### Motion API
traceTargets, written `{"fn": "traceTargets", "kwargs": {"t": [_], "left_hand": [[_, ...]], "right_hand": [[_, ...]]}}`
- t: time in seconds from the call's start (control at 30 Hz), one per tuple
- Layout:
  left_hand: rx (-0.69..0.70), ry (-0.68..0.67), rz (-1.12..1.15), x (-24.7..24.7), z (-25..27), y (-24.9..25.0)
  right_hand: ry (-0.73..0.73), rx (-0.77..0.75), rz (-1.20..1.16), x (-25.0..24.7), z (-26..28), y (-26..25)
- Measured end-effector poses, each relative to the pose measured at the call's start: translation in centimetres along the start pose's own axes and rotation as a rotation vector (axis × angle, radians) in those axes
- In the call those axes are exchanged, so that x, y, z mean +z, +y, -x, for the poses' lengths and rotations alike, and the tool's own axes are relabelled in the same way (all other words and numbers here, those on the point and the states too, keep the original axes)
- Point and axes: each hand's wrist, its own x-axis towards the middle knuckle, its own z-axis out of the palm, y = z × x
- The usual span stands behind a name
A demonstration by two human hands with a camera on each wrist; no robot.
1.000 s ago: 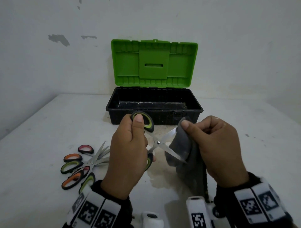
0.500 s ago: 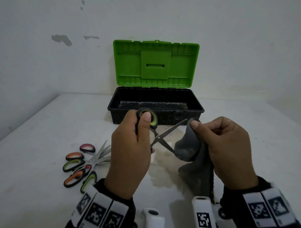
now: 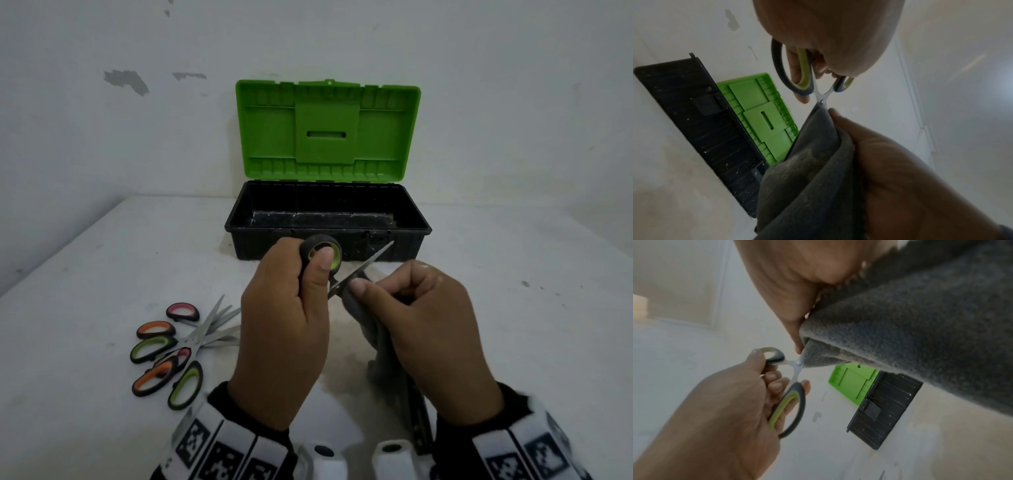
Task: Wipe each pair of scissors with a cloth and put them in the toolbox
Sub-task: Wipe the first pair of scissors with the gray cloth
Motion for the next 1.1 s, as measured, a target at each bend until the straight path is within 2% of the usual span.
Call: {"fn": "traceTargets", "kwargs": {"t": [0.27,0.43,0.57,0.73,0.87,1.0,1.1], "left_hand": [[0.049,-0.016,-0.029,0.1,0.1,-0.1],[0.074,-0.052,-0.035,0.4,0.3,-0.4],[0.107,-0.045,-0.028,0.0,0.3,-0.5],[0.12,-0.072,-0.028,0.1,0.3,-0.6],[0.164,-0.076,-0.05,-0.1,0.5,-0.9],[0.202,-0.089,-0.052,0.1,0.6,-0.9],[0.189,-0.064,-0.042,0.1,0.7,-1.2]], "right_hand": [[0.011,-0.052,-0.049,0.3,0.0,-0.4],[0.037,0.001,-0.142,-0.3,-0.9,0.0],[-0.014,-0.021,-0.059,0.0,-0.6,-0.4],[0.063,0.024,-0.157,-0.3,-1.4,0.2],[0.011,0.01,-0.136,-0.1,-0.9,-0.1],[0.11,0.051,-0.132,-0.8,-2.2,0.6],[0.075,0.042,-0.122,-0.7,-2.1,0.3]]}}
